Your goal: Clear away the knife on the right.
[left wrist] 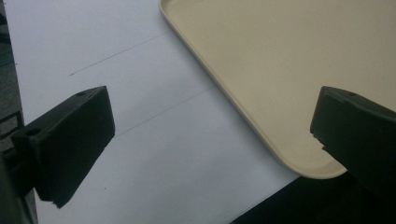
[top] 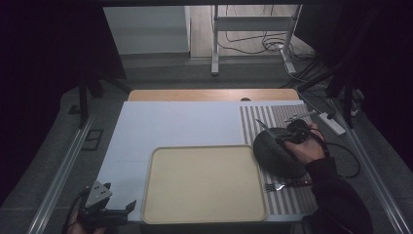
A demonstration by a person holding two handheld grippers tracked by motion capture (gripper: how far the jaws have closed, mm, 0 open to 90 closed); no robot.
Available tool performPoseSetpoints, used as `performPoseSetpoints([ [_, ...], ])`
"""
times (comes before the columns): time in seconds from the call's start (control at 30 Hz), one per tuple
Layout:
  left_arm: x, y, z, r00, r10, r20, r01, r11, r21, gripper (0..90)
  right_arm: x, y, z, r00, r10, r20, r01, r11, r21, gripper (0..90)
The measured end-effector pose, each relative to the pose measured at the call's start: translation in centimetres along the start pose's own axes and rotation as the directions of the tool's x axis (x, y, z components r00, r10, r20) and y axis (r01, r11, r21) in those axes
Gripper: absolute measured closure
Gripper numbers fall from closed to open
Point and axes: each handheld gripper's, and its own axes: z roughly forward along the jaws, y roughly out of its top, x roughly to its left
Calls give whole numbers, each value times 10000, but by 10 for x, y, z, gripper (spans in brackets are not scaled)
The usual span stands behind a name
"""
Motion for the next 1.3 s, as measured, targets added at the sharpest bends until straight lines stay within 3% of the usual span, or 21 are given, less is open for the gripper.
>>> performPoseSetpoints([
  [0.33,1,0,-1,10000,-48,42,48,10000,-58,0,26,-6,-3,9994,-1,-353,0,10000,-40,784],
  [0.97,1,0,-1,10000,-21,49,21,10000,-78,0,85,-22,-9,9932,-446,-1071,430,9989,-170,784],
  [1.3,0,0,0,10000,-12,39,12,10000,-55,0,115,-27,-7,9908,-522,-1248,506,9986,-163,784],
])
